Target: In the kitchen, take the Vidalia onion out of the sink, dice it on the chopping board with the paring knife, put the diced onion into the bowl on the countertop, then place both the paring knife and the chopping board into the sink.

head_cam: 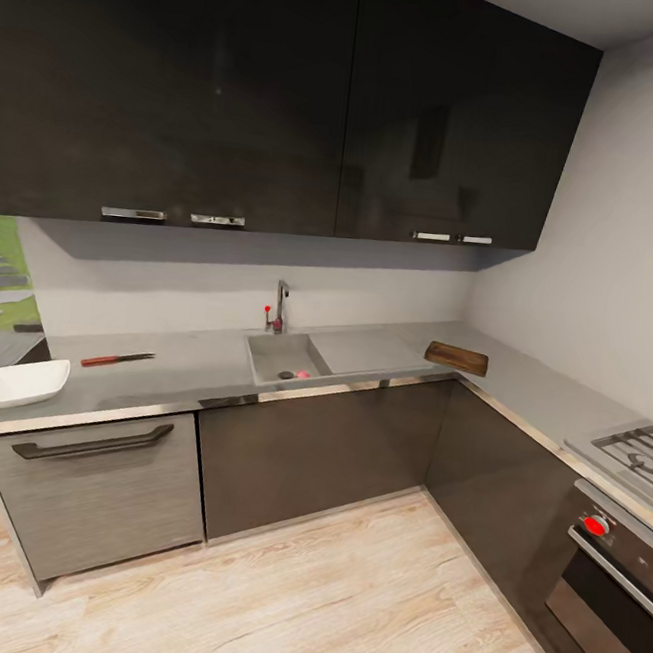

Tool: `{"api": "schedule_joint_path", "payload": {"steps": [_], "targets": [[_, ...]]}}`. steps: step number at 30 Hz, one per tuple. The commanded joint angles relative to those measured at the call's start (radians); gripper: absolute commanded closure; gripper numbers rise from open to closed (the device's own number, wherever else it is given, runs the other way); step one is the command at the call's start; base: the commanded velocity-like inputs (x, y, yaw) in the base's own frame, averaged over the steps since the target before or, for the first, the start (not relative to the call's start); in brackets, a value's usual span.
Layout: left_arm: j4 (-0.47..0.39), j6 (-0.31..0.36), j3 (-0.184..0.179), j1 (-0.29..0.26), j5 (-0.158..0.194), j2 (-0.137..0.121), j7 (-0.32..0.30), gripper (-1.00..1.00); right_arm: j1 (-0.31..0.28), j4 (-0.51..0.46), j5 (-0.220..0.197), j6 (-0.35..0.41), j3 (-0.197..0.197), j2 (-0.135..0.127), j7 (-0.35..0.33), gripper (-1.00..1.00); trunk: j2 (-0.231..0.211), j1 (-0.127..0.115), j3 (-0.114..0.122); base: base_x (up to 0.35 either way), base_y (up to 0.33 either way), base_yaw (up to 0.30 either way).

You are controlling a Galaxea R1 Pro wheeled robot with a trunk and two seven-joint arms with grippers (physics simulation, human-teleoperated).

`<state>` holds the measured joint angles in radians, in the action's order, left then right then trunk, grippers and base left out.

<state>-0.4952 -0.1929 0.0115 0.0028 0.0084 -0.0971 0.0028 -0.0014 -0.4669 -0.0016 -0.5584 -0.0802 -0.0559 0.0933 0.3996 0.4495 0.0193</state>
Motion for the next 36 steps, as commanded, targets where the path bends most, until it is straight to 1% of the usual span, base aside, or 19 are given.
{"api": "schedule_joint_path", "payload": {"steps": [1,7,26,36], "targets": [[0.0,-0.002,0.001,0.0,0.001,0.0,0.0,-1.0,0.0,0.001,0.0,-0.003,0.0,0.0,0.002,-1.0,0.0,0.001,0.0,0.138,0.0,0.0],[0.0,-0.002,0.001,0.0,0.001,0.0,0.0,-1.0,0.0,0.001,0.0,-0.003,0.0,0.001,0.002,-1.0,0.0,0.001,0.0,0.255,0.0,0.0],[0.001,-0.002,0.001,0.0,0.001,0.002,0.0,-1.0,0.0,0.001,0.0,-0.002,0.002,0.001,0.002,-1.0,0.0,0.001,0.0,0.328,-0.001,0.0],[0.003,-0.002,-0.001,0.0,0.001,0.002,0.0,-1.0,0.0,0.002,0.0,-0.001,0.002,0.001,0.002,-1.0,0.0,0.001,0.0,0.302,-0.049,0.0]]}}
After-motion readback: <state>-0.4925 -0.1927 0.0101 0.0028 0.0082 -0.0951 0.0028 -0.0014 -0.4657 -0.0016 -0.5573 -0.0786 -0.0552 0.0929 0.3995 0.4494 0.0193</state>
